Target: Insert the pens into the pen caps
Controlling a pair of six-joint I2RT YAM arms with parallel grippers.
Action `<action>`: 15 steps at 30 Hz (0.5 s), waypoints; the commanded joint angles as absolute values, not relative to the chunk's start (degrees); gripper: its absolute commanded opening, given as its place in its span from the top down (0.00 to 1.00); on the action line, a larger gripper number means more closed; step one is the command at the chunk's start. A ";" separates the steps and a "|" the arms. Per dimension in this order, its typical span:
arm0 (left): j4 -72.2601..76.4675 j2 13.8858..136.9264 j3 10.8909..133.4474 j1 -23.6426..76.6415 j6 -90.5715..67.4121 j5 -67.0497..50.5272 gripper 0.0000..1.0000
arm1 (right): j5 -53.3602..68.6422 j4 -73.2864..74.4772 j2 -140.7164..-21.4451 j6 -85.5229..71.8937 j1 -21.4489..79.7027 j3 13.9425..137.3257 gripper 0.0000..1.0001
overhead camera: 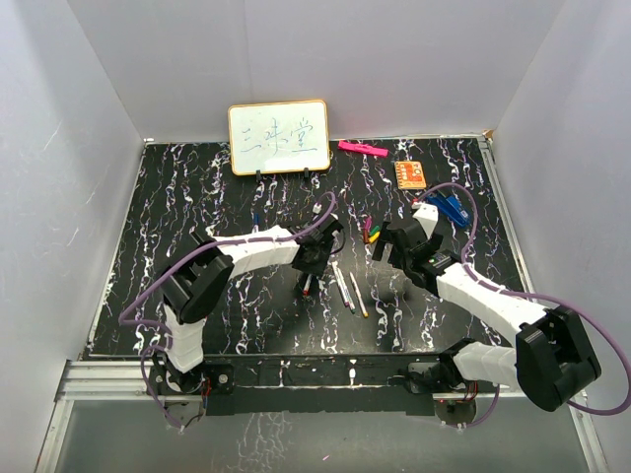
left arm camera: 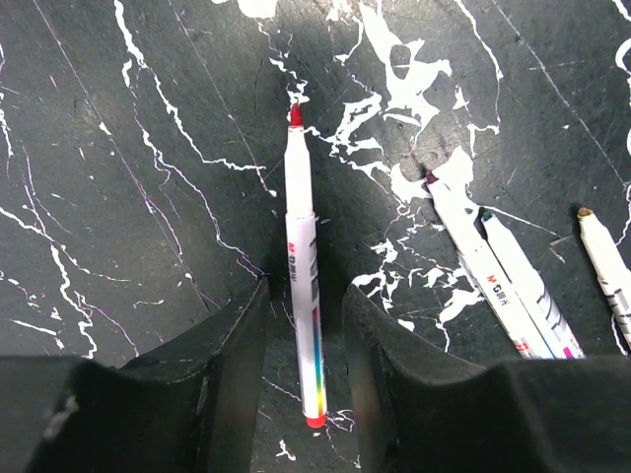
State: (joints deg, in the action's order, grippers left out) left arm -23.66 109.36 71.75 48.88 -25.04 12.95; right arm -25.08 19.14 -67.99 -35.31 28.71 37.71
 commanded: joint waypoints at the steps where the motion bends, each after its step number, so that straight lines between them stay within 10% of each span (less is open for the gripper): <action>1: -29.16 112.66 71.98 49.04 -23.81 15.38 0.67 | -24.57 16.01 -68.04 -36.12 28.47 39.12 0.02; 15: -32.28 112.29 70.91 48.59 -24.66 11.52 0.69 | -23.93 15.98 -68.50 -36.14 28.43 39.18 0.02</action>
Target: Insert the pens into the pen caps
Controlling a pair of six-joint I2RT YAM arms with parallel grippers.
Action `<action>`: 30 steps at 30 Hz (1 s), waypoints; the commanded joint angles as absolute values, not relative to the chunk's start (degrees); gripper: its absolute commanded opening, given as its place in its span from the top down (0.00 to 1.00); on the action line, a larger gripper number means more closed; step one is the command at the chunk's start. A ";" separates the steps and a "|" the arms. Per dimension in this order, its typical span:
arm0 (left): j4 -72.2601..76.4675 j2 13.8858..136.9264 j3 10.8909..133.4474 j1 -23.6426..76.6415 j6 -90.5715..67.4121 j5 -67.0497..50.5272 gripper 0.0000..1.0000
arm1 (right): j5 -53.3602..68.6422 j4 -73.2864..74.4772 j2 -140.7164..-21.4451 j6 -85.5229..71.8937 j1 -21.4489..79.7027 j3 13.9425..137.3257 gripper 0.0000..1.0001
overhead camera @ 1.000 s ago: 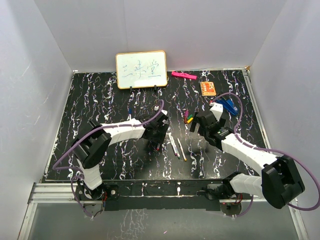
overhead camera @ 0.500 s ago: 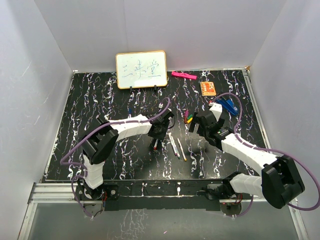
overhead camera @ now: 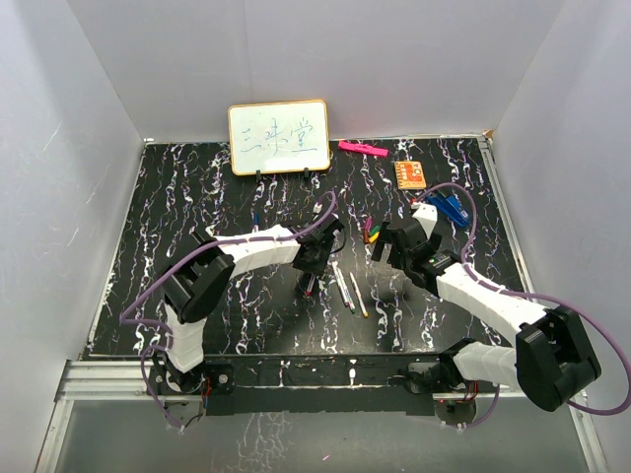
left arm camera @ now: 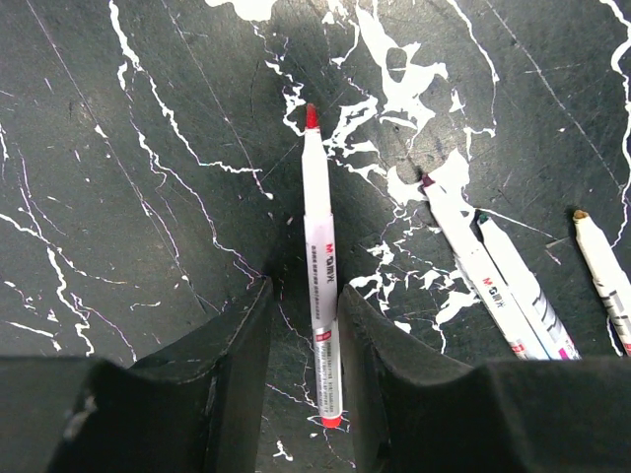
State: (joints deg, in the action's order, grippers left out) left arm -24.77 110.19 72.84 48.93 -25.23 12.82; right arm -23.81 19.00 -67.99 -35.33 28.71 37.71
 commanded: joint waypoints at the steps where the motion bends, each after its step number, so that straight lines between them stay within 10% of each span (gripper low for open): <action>1: -32.38 112.12 70.93 48.34 -24.57 10.68 0.70 | -23.95 15.99 -68.73 -36.16 28.46 39.26 0.02; 23: -37.01 114.47 74.04 46.81 -20.22 6.74 0.75 | -22.22 16.16 -71.11 -36.15 28.48 40.97 0.02; 30: -31.88 114.97 71.29 44.51 -20.90 5.94 0.95 | -22.10 16.49 -70.69 -36.53 28.48 40.34 0.02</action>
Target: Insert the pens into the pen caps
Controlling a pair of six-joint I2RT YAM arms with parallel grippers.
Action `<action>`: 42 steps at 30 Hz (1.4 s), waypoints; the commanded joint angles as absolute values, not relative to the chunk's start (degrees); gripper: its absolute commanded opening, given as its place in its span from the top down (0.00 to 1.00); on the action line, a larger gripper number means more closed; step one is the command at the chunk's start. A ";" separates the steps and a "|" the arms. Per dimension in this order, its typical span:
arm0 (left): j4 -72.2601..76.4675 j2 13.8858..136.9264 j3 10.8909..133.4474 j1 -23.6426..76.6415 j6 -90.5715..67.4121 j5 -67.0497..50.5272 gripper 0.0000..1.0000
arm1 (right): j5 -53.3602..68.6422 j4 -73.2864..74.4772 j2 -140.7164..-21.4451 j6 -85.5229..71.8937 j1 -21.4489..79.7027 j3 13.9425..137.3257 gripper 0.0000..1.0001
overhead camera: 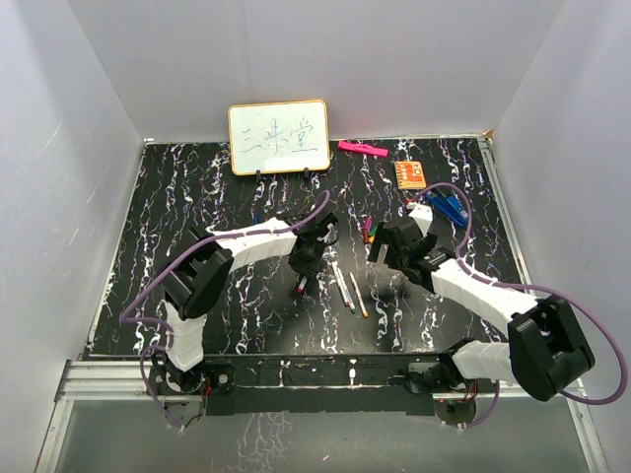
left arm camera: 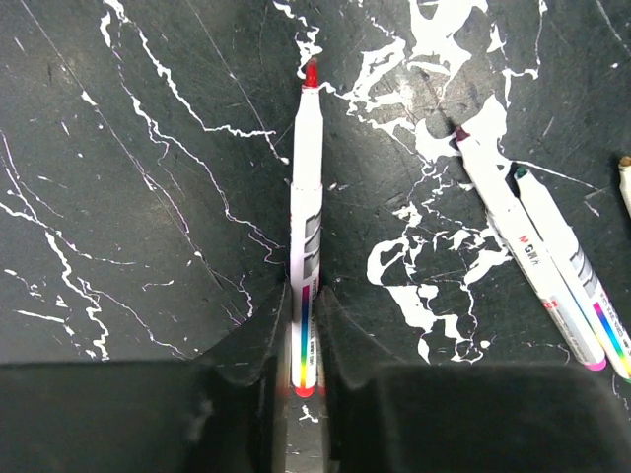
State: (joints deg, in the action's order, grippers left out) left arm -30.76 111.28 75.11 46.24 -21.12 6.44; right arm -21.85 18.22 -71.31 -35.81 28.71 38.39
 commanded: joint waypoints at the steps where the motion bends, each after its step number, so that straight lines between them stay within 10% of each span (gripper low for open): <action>1: -31.70 115.15 71.04 44.48 -20.92 5.83 1.00 | -22.13 16.52 -70.65 -36.51 28.48 40.34 0.02; 19: -30.13 104.74 67.85 44.47 -20.83 6.47 1.00 | -20.05 16.60 -78.30 -31.45 28.48 49.12 0.03; 42: -18.03 80.79 53.49 44.47 -23.32 -0.24 1.00 | -16.67 16.74 -99.13 -23.37 28.48 67.72 0.49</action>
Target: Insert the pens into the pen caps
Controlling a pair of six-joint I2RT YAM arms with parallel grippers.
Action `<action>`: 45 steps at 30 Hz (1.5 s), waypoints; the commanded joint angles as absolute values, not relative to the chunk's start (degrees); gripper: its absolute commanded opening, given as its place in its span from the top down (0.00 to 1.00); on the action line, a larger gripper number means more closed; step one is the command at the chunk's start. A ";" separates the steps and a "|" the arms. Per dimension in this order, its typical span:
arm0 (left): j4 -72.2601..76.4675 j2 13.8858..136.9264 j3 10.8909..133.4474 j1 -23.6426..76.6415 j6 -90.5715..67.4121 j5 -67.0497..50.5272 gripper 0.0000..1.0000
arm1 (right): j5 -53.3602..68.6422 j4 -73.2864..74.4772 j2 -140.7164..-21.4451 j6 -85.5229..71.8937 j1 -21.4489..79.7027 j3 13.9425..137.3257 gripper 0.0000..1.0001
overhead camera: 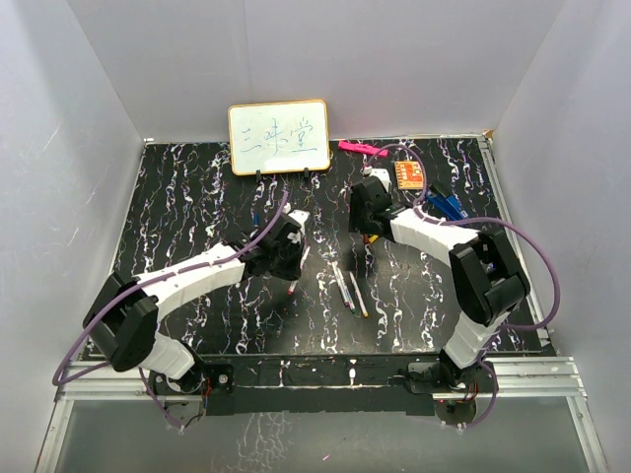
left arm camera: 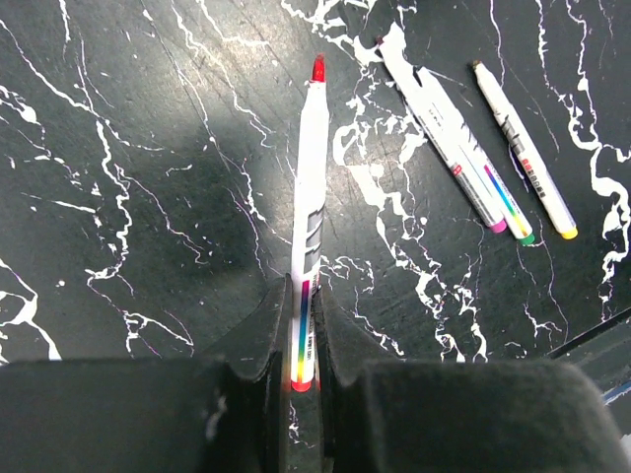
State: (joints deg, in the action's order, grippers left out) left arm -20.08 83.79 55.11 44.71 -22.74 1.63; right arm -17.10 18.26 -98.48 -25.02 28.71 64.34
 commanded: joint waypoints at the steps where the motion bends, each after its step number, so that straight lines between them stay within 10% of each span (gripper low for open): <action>1: -17.69 80.51 53.19 44.47 -23.44 -0.43 1.00 | -16.50 16.69 -99.35 -23.18 28.48 67.84 0.49; 45: -12.92 80.61 51.29 44.47 -25.30 -4.23 1.00 | -13.98 17.22 -107.80 -24.27 28.47 66.27 0.71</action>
